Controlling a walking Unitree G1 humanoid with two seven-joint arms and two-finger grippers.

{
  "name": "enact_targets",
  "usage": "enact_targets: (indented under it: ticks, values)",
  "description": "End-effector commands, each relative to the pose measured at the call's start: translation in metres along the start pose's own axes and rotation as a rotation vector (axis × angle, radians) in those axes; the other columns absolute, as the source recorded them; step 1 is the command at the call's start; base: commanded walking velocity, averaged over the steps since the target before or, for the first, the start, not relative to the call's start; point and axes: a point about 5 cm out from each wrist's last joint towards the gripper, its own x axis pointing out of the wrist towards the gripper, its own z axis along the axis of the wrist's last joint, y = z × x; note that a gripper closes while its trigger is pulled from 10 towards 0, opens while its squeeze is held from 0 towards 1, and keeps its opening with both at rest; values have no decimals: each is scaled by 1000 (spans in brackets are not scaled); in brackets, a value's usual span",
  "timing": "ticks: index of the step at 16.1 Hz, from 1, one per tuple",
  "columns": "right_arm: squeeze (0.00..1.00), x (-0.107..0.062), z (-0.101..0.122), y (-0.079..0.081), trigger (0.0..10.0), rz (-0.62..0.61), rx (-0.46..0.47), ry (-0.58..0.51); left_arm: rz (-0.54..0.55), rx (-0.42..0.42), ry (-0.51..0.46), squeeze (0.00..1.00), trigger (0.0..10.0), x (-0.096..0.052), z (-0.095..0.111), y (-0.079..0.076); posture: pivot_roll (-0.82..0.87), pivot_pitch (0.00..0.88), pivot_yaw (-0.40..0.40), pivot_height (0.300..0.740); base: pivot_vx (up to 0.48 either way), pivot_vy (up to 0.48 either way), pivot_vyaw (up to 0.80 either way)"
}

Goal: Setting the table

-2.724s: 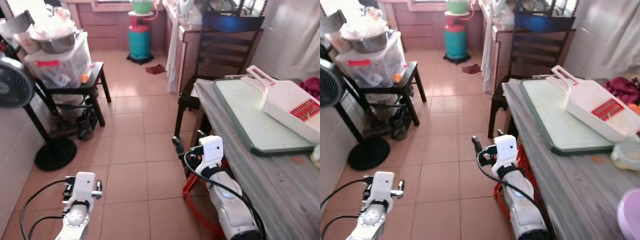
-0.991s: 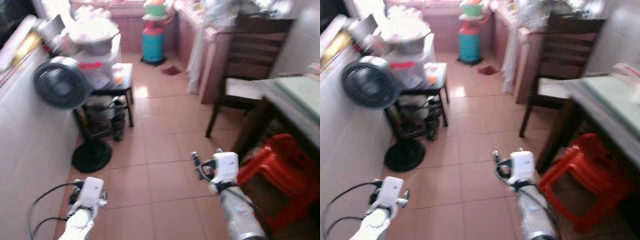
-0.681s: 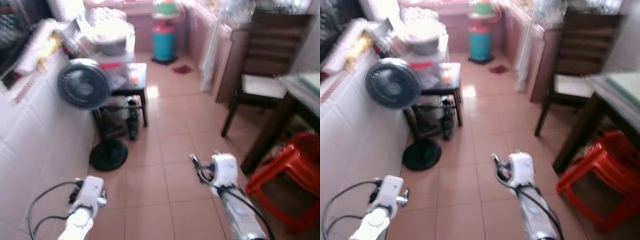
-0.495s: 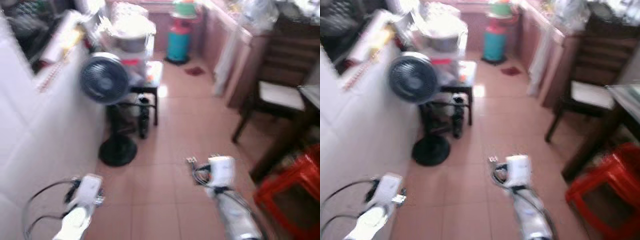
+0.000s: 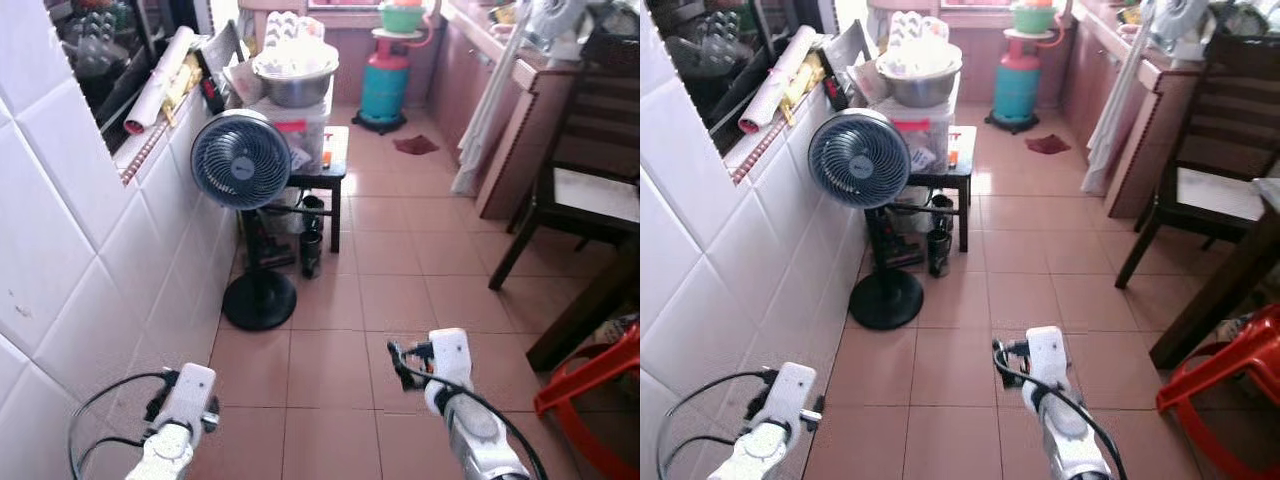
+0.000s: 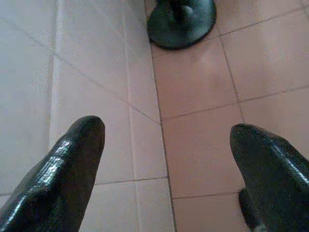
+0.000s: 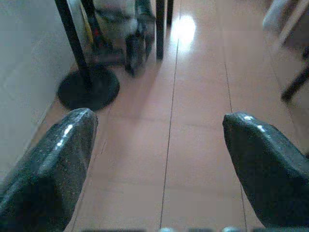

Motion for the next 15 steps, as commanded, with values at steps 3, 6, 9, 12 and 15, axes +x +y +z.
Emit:
enact_targets:
  ticks: [3, 6, 9, 12, 15]
  values:
    - [0, -7, -28, 0, 10000, -35, 65, 172, -21, -39, 52, 0, 10000, -1, -6, -6, 79, 0, -30, 740, 0, 0, 0]
    - [0, -27, -69, 3, 10000, -81, 217, 419, -43, -205, 186, 0, 10000, -8, -29, -13, 57, 0, -39, 740, 0, 0, 0]
    - [0, -31, -74, 1, 10000, -64, 201, 468, -68, -279, 251, 0, 10000, -12, -40, -22, 44, 0, -40, 740, 0, 0, 0]
    - [0, -34, -78, 1, 10000, -47, 188, 498, -101, -264, 229, 0, 10000, -11, -35, -25, 33, 0, -37, 740, 0, 0, 0]
    - [0, -34, -78, 2, 10000, -58, 207, 493, -106, -288, 219, 0, 10000, -7, -26, -23, 34, 0, -24, 740, 0, 0, 0]
